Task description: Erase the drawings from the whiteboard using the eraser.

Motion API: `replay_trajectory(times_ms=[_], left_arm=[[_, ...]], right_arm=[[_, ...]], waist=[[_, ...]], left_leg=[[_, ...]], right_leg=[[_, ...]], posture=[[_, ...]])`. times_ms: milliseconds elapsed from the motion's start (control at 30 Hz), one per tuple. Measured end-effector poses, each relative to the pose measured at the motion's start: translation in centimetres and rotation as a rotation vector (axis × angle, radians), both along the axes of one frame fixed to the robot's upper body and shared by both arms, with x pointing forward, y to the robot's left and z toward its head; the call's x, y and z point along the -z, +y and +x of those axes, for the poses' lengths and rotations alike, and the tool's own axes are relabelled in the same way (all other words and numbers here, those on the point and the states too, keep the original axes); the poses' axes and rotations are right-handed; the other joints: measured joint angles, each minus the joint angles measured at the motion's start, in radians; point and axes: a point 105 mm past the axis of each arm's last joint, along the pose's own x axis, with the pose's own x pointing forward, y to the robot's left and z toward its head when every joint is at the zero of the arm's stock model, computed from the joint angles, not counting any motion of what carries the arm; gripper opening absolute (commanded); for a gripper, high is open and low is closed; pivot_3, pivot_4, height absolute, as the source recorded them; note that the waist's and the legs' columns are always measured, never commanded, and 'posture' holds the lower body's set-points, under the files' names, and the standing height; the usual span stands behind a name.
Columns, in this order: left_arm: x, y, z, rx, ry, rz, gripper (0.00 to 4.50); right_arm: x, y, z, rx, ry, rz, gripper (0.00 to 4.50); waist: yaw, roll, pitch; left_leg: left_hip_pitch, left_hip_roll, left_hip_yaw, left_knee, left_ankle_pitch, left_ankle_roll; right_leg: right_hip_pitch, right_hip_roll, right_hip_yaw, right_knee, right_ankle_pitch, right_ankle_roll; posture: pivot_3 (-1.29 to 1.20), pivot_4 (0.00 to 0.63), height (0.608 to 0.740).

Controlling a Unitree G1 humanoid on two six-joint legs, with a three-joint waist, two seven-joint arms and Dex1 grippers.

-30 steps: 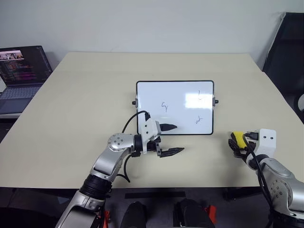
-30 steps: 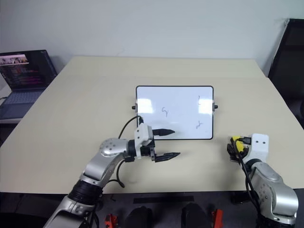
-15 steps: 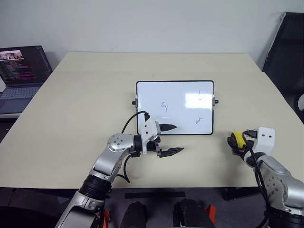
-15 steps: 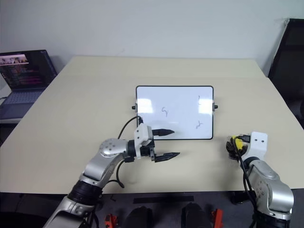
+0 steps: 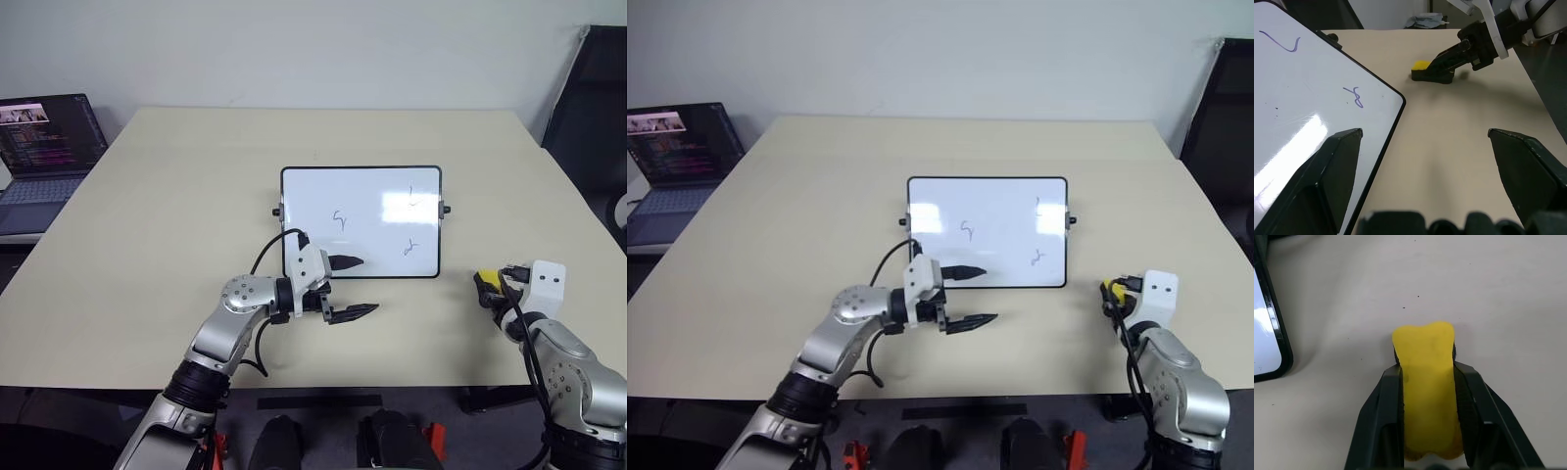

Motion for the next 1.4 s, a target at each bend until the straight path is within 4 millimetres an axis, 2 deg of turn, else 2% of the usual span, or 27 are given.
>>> replay_trajectory(times_ms=[167, 267, 433, 633, 800, 933, 1067, 1200, 1400], left_arm=[[-0.2, 0.2, 0.9, -0.090, -0.018, -0.016, 4.50], [-0.9, 0.8, 2.2, -0.207, -0.063, -0.042, 4.50], [-1.1, 1.3, 3.0, -0.301, -0.128, -0.035, 4.50], [-0.2, 1.0, 2.7, -0.315, -0.117, -0.017, 4.50], [-0.1, 0.9, 2.9, -0.315, -0.117, -0.012, 4.50], [-0.2, 0.9, 3.2, -0.315, -0.118, -0.010, 4.50], [-0.2, 1.0, 3.2, -0.317, -0.118, -0.008, 4.50], [-0.1, 1.0, 3.2, -0.319, -0.115, -0.007, 4.50], [0.0, 1.1, 3.1, -0.324, -0.111, -0.007, 4.50]], right_arm=[[-0.2, -0.2, 0.2, -0.001, -0.005, -0.042, 1.04], [-1.0, 0.1, 0.6, -0.041, -0.052, -0.117, 1.04], [-2.6, 1.1, 1.3, -0.099, -0.167, -0.198, 1.04], [-5.2, 4.3, 2.6, -0.216, -0.316, -0.283, 1.04], [-6.1, 7.6, 3.6, -0.289, -0.418, -0.207, 1.04], [-6.0, 9.4, 4.0, -0.340, -0.445, -0.166, 1.04], [-5.2, 9.1, 4.4, -0.337, -0.415, -0.181, 1.04], [-4.2, 7.9, 4.8, -0.315, -0.361, -0.275, 1.04], [-4.0, 8.5, 4.8, -0.367, -0.351, -0.315, 1.04]], waist=[[0.000, 0.000, 0.000], [-0.001, 0.000, 0.000], [-0.001, 0.000, 0.000], [-0.001, 0.000, 0.000], [-0.001, 0.000, 0.001], [0.000, 0.000, 0.001], [0.002, 0.000, 0.001], [0.001, 0.000, 0.001], [-0.001, 0.000, 0.001]], left_leg=[[0.000, 0.000, 0.000, 0.000, 0.000, 0.000], [0.000, 0.000, 0.000, 0.000, 0.000, 0.000], [0.000, 0.000, 0.000, -0.002, 0.000, 0.000], [0.000, 0.000, 0.000, -0.002, 0.000, 0.000], [0.000, 0.000, 0.000, -0.002, 0.000, 0.000], [0.000, 0.000, 0.000, -0.002, 0.000, 0.000], [0.000, 0.000, 0.001, -0.002, 0.000, 0.000], [0.000, 0.000, 0.000, -0.002, 0.000, 0.000], [0.000, 0.000, 0.001, -0.002, 0.000, 0.000]], right_leg=[[0.000, 0.000, 0.000, 0.000, 0.000, 0.000], [0.000, 0.000, 0.000, 0.000, 0.000, 0.000], [0.000, 0.000, 0.000, -0.001, 0.000, 0.000], [-0.001, 0.000, 0.000, 0.000, 0.000, 0.000], [-0.001, 0.000, 0.000, -0.001, 0.000, 0.000], [-0.001, 0.000, 0.000, -0.001, 0.000, 0.000], [-0.001, 0.000, 0.000, -0.001, 0.000, 0.000], [-0.001, 0.000, 0.000, -0.001, 0.000, 0.000], [-0.001, 0.000, 0.000, 0.000, 0.000, 0.000]], posture=[[0.00, 0.150, 0.740], [0.00, 0.150, 0.740], [0.00, 0.150, 0.740], [0.00, 0.150, 0.740], [0.00, 0.150, 0.740], [0.00, 0.150, 0.740], [0.00, 0.150, 0.740], [0.00, 0.150, 0.740], [0.00, 0.150, 0.740]])
